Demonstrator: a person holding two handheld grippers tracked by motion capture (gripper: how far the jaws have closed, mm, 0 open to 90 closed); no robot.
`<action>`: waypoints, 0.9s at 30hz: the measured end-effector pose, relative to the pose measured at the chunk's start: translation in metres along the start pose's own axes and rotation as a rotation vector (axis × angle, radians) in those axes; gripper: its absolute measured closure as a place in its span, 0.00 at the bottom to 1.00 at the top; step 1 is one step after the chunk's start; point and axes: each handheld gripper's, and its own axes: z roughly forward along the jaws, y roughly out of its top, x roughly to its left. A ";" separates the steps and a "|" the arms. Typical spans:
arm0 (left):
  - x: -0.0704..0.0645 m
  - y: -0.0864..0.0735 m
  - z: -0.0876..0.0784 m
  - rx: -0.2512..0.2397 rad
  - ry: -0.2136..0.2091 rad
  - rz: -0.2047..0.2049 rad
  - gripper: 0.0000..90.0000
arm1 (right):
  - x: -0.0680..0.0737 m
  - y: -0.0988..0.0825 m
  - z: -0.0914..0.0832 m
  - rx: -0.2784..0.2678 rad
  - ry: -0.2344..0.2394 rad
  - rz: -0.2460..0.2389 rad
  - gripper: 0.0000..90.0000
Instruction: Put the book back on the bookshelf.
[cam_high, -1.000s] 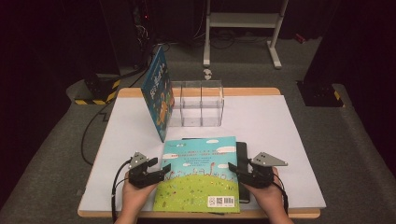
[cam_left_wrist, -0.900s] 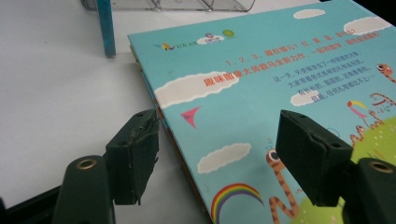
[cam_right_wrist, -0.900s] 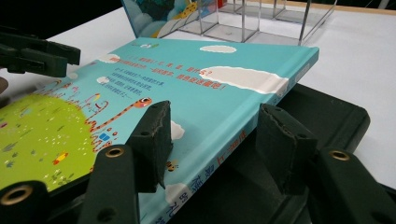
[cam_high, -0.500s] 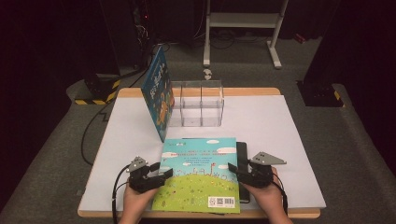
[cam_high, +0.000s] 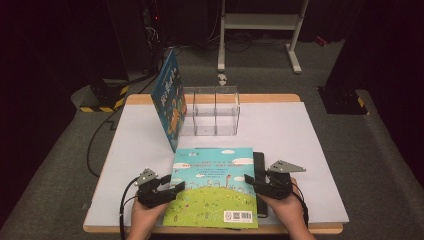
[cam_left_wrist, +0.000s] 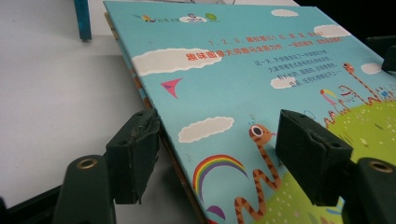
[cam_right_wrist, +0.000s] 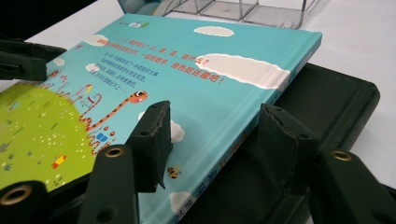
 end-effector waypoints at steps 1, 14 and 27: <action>-0.001 0.000 0.000 0.004 -0.002 0.006 0.34 | 0.000 0.001 0.000 0.002 -0.002 -0.005 0.50; -0.024 0.008 0.014 0.007 -0.048 0.066 0.36 | -0.016 -0.006 -0.014 -0.010 -0.084 0.012 0.50; -0.033 0.014 0.032 0.014 -0.115 0.064 0.34 | -0.033 -0.014 -0.029 -0.017 -0.129 0.058 0.44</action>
